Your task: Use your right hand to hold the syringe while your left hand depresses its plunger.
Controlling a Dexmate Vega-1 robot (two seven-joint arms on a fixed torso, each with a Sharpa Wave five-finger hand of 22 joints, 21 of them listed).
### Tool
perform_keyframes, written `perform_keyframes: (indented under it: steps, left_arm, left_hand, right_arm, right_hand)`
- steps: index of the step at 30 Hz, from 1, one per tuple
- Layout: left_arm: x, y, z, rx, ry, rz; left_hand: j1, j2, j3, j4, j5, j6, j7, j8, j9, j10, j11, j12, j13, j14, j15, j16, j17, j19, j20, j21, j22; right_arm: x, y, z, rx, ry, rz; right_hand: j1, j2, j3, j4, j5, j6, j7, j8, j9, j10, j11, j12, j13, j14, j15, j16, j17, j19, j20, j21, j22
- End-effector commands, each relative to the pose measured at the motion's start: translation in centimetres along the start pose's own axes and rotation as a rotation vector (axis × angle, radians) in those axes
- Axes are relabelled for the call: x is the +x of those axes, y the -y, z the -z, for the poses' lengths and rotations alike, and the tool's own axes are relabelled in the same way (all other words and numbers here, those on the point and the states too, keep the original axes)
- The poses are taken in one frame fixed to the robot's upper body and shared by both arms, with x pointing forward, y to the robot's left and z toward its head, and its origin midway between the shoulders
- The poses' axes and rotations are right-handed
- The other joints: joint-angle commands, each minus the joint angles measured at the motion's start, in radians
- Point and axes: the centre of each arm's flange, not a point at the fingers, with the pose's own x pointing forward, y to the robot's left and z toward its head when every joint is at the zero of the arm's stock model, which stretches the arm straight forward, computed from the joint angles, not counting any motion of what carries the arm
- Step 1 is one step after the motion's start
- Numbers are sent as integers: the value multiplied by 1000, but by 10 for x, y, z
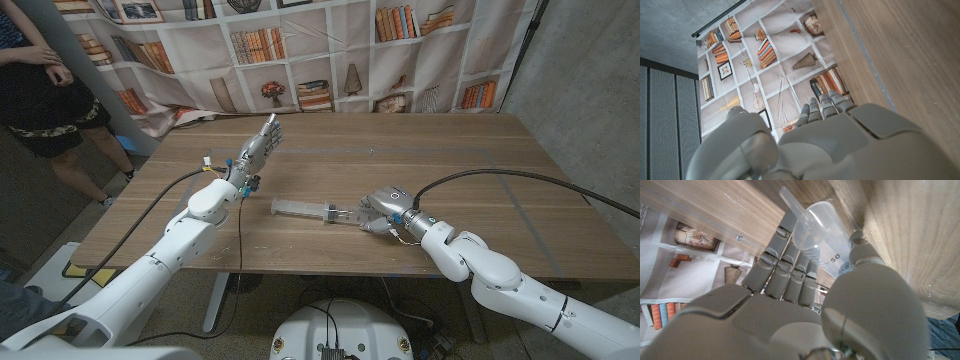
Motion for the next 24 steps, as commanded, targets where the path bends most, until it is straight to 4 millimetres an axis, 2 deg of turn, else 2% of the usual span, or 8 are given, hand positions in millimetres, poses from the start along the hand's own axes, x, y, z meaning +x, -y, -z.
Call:
perform_keyframes:
  steps: [1, 9, 20, 24]
  left_arm:
    - [2, -3, -3, 3, 6, 0]
    - [5, -7, -6, 12, 11, -1]
    - [8, -11, -7, 17, 11, 1]
    - [8, -11, -10, 25, 15, 2]
  left_hand:
    - [9, -3, -9, -3, -2, 9, 3, -1, 2, 4, 4, 0, 4, 6, -1, 0, 3, -1, 9, -3, 5]
    - [10, -2, -9, -3, -3, 11, 3, -1, 2, 3, 4, -1, 4, 7, -1, 0, 3, -1, 8, -3, 5]
    - [11, -1, -11, -2, -5, 12, 4, -1, 2, 4, 6, -1, 4, 8, -2, 0, 3, -1, 8, -3, 5]
    - [12, 0, -11, -2, -6, 13, 4, -1, 2, 5, 5, -1, 4, 7, -2, -1, 3, -2, 9, -3, 5]
  right_arm:
    - [0, 8, 4, -16, -2, 98]
    - [-1, 16, 8, -16, -29, 143]
    - [0, 18, 16, 33, -63, 152]
    - [-2, 19, 22, 54, -79, 165]
  right_hand:
    - [190, 176, 7, 2, 9, 150, -131, 6, 6, 77, -54, 11, 3, 25, -84, 5, 3, 11, -79, 11, 4]
    - [191, 186, 2, 11, 9, 159, -131, 2, 7, 90, -54, 11, 4, 35, -81, 4, 4, 10, -78, 18, 5]
    - [208, 198, -9, 13, 5, 178, -127, -5, 10, 117, -54, 10, 7, 76, -82, 10, 5, 31, -81, 48, 11]
    - [207, 208, -18, 22, 2, 173, -136, -14, 14, 105, -63, 7, 21, 70, -79, 0, 3, 12, -79, 50, 11]
